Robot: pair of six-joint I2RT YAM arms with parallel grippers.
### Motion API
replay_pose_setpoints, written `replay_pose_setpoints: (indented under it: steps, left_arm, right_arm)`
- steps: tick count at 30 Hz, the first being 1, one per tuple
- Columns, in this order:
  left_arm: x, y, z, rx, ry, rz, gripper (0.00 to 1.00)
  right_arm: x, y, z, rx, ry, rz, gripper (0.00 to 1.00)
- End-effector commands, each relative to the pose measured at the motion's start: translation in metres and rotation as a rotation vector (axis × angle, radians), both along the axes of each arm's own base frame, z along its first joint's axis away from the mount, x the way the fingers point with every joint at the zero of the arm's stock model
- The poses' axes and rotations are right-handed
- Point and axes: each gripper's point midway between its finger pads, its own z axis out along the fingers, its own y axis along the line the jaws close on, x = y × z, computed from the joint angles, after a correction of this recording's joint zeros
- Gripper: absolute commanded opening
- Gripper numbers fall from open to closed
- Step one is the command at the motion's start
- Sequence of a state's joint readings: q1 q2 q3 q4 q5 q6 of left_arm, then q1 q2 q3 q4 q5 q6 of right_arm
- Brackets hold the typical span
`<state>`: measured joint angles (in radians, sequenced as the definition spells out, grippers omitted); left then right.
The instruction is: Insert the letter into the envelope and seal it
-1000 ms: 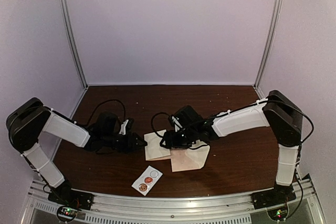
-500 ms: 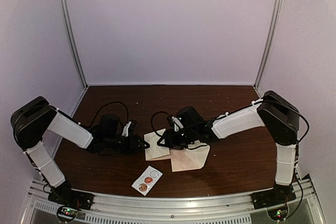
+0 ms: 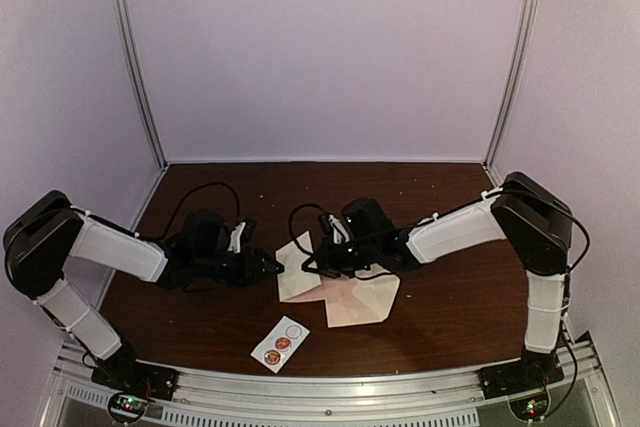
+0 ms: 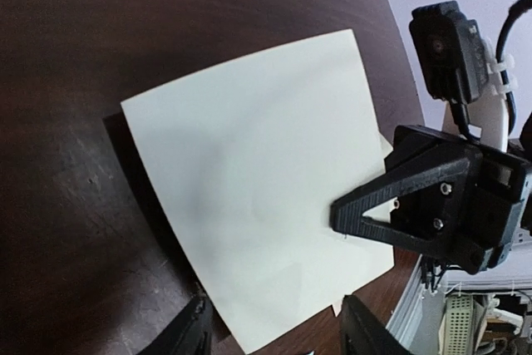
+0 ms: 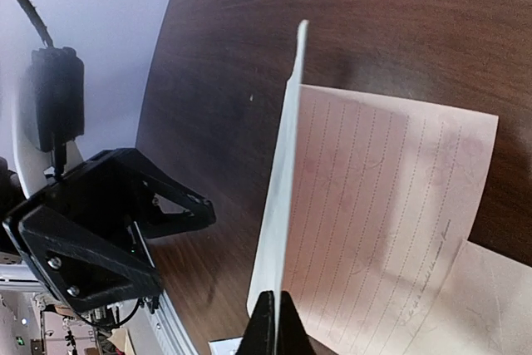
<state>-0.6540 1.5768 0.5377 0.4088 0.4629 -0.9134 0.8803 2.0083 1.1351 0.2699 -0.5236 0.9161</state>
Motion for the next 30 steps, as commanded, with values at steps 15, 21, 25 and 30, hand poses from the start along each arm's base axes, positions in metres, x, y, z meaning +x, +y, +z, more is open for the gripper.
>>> replay_pose_setpoints:
  steps: [15, 21, 25, 30]
  left_arm:
    - [0.015, -0.001, 0.200, -0.179, -0.421, -0.017, 0.80]
    - [0.008, -0.011, 0.208, -0.266, -0.411, -0.072, 0.84]
    - [0.004, -0.020, 0.201, -0.311, -0.375, -0.118, 0.85]
    - [0.000, -0.026, 0.208, -0.368, -0.384, -0.155, 0.84]
  right_arm:
    - [-0.003, -0.032, 0.210, 0.268, -0.524, 0.045, 0.00]
    - [-0.019, -0.032, 0.221, 0.319, -0.550, 0.109, 0.00]
    - [-0.033, -0.028, 0.231, 0.371, -0.569, 0.166, 0.00]
    - [-0.046, -0.025, 0.237, 0.409, -0.587, 0.226, 0.00]
